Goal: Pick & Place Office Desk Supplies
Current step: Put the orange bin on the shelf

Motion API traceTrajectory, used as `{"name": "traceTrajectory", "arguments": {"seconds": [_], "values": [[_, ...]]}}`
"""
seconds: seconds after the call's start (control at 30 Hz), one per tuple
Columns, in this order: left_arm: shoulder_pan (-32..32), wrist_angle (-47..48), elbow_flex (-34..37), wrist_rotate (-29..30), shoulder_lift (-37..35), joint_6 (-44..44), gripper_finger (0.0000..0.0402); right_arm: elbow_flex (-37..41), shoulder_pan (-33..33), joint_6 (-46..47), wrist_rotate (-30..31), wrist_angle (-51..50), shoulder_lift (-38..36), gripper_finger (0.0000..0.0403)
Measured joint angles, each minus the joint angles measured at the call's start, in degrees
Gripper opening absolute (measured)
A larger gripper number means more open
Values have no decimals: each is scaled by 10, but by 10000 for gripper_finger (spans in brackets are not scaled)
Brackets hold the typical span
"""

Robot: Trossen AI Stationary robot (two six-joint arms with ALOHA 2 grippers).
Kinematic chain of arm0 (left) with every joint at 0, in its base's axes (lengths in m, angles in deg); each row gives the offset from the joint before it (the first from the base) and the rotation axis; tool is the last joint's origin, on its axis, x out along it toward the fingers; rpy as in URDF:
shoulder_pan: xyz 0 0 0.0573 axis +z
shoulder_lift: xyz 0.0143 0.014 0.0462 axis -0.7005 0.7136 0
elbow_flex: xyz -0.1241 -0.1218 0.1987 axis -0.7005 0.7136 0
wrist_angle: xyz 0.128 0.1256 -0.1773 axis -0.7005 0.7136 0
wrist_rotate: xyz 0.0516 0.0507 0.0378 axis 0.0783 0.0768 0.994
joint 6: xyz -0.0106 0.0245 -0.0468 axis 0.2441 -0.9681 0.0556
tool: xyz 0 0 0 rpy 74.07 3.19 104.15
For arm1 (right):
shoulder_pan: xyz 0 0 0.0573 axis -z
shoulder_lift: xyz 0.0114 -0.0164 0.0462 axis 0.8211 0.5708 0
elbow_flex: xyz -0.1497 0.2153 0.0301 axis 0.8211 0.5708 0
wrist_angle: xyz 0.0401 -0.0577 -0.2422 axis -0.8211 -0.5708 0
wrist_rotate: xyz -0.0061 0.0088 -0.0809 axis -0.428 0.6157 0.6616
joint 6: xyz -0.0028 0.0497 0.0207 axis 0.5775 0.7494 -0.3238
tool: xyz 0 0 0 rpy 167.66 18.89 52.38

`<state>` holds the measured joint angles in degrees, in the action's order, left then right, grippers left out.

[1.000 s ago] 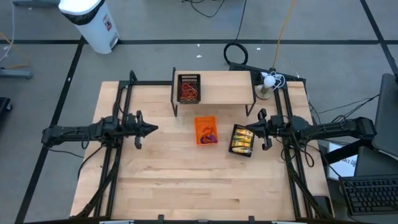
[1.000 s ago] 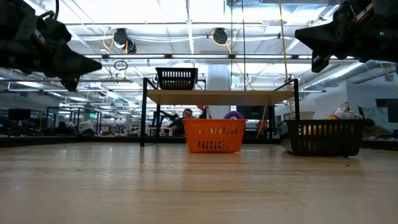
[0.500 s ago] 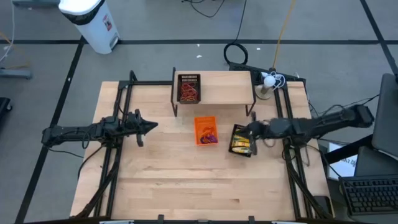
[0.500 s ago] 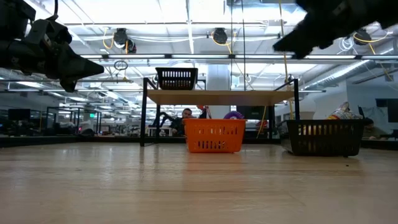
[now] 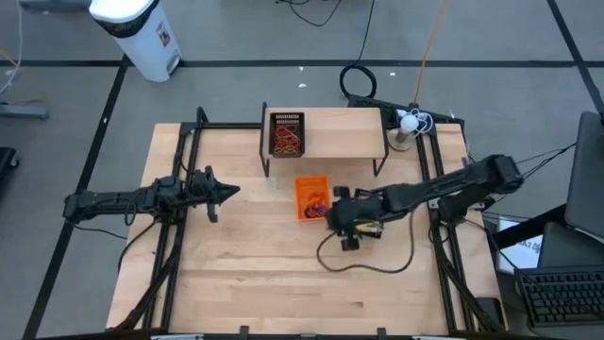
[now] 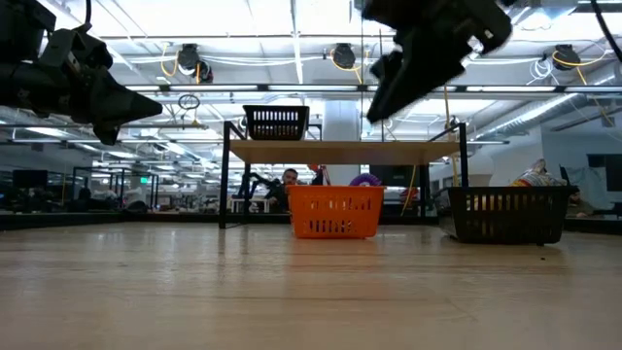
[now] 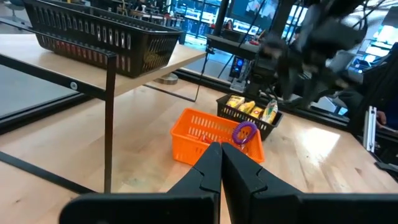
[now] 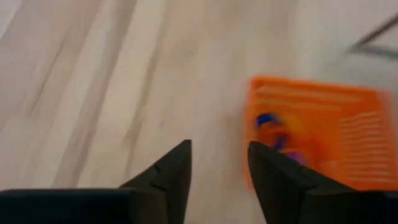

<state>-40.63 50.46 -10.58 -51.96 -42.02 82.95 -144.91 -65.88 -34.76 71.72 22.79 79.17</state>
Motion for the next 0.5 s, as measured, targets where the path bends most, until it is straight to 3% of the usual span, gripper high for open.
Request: {"name": "traceTrajectory", "arguments": {"seconds": [0.13,0.5], "values": [[0,1,0,0,0,0,5,-8,0,-8,-53,2,37,166],[0,1,0,0,0,0,5,-9,35,2,-27,-11,80,156]]}}
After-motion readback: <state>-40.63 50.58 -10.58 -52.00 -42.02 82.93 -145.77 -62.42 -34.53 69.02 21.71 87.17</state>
